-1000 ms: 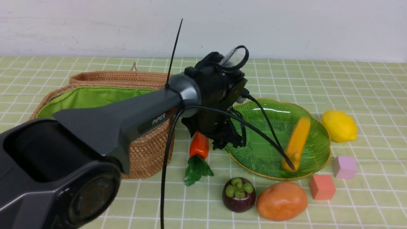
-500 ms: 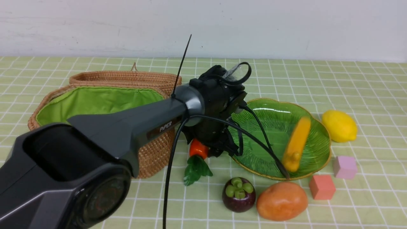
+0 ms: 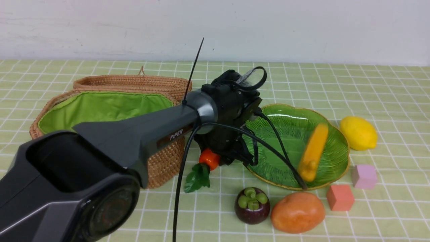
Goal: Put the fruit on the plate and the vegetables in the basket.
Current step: Use the left arm to grab a carrot and put it into the left basket
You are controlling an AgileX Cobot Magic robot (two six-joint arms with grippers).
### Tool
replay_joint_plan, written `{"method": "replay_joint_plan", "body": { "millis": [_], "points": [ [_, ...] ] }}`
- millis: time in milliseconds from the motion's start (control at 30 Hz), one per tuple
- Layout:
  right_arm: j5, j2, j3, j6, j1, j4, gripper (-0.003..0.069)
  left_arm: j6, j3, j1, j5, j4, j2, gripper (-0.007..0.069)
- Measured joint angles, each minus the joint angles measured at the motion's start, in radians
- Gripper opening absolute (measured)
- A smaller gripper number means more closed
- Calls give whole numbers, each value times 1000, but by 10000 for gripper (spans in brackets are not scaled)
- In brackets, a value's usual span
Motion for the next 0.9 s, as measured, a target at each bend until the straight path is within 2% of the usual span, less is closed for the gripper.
{"method": "replay_joint_plan", "body": {
  "millis": [500,733,900],
  "points": [
    [0,0,0,0,0,0,240,0,-154,0,99,-5,-9,395],
    [0,0,0,0,0,0,240,18,-162,-10,169,-35,-174,395],
    [0,0,0,0,0,0,240,108,-162,-19,185,-158,-378,395]
  ]
}}
